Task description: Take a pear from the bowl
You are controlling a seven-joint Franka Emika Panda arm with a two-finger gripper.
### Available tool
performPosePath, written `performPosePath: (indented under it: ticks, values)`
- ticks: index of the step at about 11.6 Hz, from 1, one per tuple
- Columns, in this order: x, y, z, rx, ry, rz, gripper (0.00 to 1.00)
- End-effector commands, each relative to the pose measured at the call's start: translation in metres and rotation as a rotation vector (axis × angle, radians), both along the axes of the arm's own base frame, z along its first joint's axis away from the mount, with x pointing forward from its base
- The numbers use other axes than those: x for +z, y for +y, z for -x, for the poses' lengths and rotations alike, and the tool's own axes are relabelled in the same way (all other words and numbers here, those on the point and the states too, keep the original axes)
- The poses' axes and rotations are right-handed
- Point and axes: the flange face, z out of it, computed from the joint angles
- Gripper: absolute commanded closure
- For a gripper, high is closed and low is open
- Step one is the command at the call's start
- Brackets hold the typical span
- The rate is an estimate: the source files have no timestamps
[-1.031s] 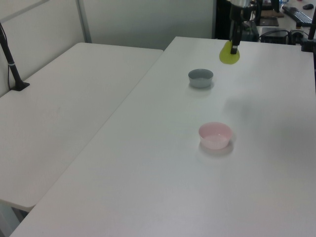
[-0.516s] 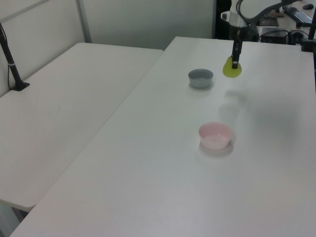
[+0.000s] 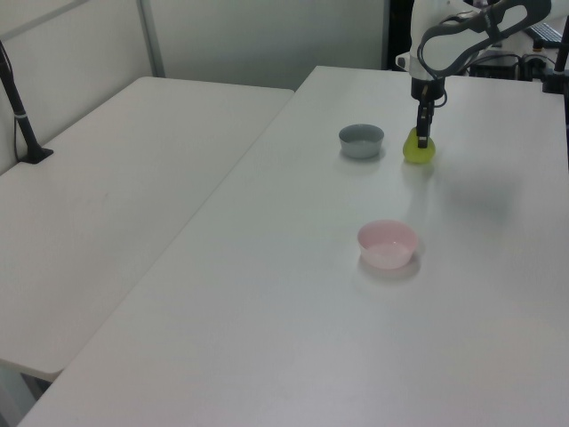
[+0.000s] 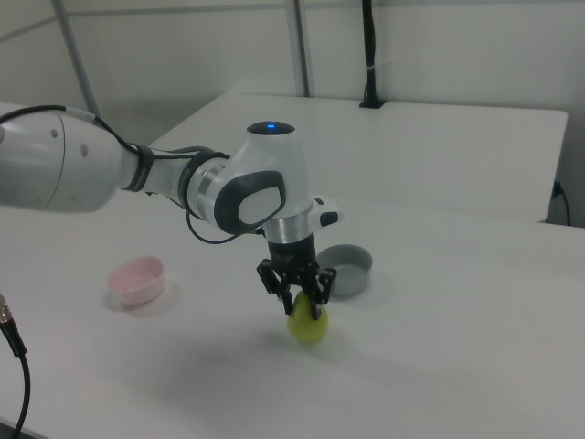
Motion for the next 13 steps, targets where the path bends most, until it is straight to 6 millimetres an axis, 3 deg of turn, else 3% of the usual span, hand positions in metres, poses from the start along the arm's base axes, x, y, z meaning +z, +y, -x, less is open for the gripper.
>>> performPosePath:
  ticks: [1, 2, 3, 7, 9, 13]
  values:
    - [-0.010, -0.001, 0.002, 0.015, -0.003, -0.003, 0.74]
    - [-0.009, -0.007, 0.004, 0.002, -0.002, -0.005, 0.33]
    - [-0.005, -0.009, 0.004, -0.011, -0.009, -0.007, 0.00]
    - [0.038, -0.007, 0.007, -0.007, -0.058, -0.003, 0.00]
    - [0.074, 0.000, 0.008, 0.015, -0.031, -0.002, 0.00]
    - [0.163, 0.012, 0.012, -0.129, -0.062, -0.006, 0.00]
